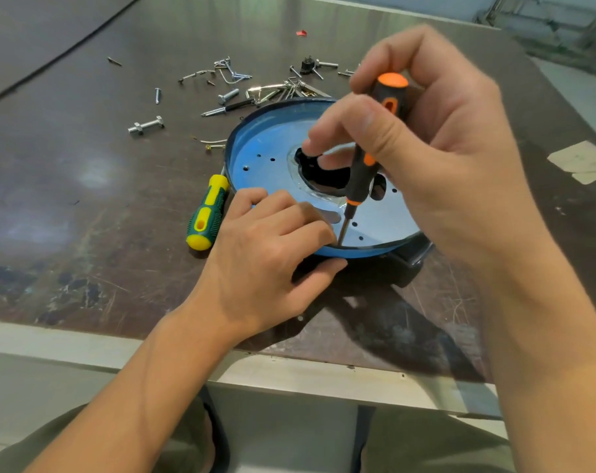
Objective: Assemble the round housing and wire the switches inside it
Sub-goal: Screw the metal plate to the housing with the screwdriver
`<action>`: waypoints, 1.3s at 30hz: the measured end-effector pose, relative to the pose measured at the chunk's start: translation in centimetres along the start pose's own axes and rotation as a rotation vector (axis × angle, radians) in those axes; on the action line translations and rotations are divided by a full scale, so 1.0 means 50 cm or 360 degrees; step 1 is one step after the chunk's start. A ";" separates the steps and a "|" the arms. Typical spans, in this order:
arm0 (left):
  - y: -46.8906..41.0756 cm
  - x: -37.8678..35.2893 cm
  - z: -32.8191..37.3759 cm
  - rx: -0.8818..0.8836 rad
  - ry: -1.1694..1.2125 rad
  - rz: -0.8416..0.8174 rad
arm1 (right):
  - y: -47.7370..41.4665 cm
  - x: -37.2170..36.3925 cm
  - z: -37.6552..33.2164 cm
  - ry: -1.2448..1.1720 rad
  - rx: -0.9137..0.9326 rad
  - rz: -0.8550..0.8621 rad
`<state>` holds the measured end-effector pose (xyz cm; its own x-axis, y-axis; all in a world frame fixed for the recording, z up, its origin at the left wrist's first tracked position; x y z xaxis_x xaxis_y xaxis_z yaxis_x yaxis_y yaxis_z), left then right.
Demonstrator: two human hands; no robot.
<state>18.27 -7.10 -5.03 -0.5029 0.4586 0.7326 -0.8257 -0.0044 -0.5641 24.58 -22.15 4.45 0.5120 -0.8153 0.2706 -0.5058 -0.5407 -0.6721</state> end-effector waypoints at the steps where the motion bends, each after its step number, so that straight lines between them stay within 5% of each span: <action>1: 0.000 0.000 0.000 0.0003 0.0003 0.0003 | -0.001 0.000 0.006 -0.0093 -0.0032 -0.0014; 6: 0.000 -0.002 -0.002 0.0006 0.0017 0.0023 | 0.001 -0.012 0.009 -0.0536 -0.0256 -0.0064; 14: -0.001 0.005 -0.001 0.0009 -0.0021 -0.0042 | -0.001 -0.006 0.028 -0.0168 0.0013 0.0200; 23: -0.001 0.006 0.002 0.0020 -0.0023 -0.0029 | 0.005 -0.015 0.028 -0.0751 -0.0200 0.0240; 34: -0.001 0.005 0.002 0.0015 -0.0028 -0.0037 | 0.003 0.012 0.034 -0.0649 -0.0178 0.0451; 39: -0.001 0.003 0.002 0.0016 -0.0032 -0.0018 | 0.004 0.006 0.027 -0.0833 -0.0304 0.0307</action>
<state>18.21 -7.10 -4.83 -0.4987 0.4408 0.7463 -0.8337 -0.0085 -0.5521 25.59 -22.22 3.50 0.6481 -0.7183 -0.2530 -0.7151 -0.4599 -0.5264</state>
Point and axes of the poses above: each hand's wrist, its own y-axis away from the middle knuckle, its own x-axis out of the back of the hand, z = x × y, the point moved 1 cm from there along -y, towards the middle knuckle, and after that the axes turned 15 degrees about x, right-handed, at the moved point
